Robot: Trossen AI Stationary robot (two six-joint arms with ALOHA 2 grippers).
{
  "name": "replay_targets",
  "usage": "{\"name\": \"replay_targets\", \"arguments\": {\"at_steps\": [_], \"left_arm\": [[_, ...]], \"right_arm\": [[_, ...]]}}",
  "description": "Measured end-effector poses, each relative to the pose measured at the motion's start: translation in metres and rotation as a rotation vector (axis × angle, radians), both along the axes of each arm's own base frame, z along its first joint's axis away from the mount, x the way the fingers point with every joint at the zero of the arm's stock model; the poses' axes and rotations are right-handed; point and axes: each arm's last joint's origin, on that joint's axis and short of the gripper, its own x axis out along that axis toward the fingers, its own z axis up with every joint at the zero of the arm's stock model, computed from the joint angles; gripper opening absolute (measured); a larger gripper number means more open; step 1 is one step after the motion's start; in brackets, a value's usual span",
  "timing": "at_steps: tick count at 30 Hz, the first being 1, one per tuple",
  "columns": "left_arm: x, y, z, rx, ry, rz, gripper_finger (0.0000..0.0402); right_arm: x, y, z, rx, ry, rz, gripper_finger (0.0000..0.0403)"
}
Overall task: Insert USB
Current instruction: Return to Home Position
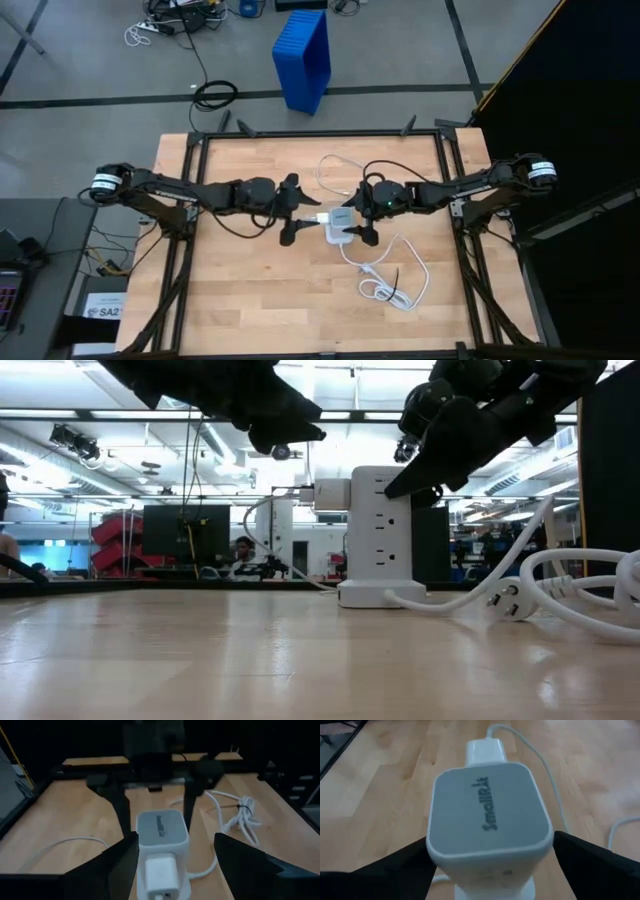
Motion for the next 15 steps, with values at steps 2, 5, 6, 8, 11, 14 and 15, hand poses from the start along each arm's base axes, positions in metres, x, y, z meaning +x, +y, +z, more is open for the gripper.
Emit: {"name": "replay_targets", "arguments": {"at_steps": [2, 5, 6, 8, 11, 14, 15], "left_arm": [[0.000, 0.000, -0.002, 0.005, 0.011, 0.014, 0.0243], [-0.001, 0.000, -0.002, 0.001, 0.024, 0.018, 0.0243], [-0.002, 0.000, -0.003, -0.013, 0.035, 0.021, 0.0243], [-0.003, -0.001, -0.004, -0.024, 0.050, 0.016, 0.0243], [-0.007, -0.002, -0.004, -0.014, 0.076, 0.018, 0.0243], [-0.012, -0.002, -0.001, -0.011, 0.089, 0.023, 0.0242], [-0.014, -0.001, 0.003, -0.009, 0.075, 0.028, 0.0240]], "right_arm": [[-0.003, 0.000, 0.002, 0.004, 0.010, -0.003, 0.0361], [-0.008, 0.000, 0.008, 0.006, 0.011, -0.004, 0.0366], [-0.011, 0.000, 0.011, 0.008, 0.009, -0.005, 0.0366], [-0.018, 0.000, 0.020, 0.017, -0.005, -0.010, 0.0365], [-0.030, 0.000, 0.037, 0.016, -0.048, -0.009, 0.0348], [-0.047, 0.001, 0.056, 0.009, -0.108, -0.005, 0.0323], [-0.053, 0.001, 0.063, 0.008, -0.134, -0.005, 0.0314]]}}
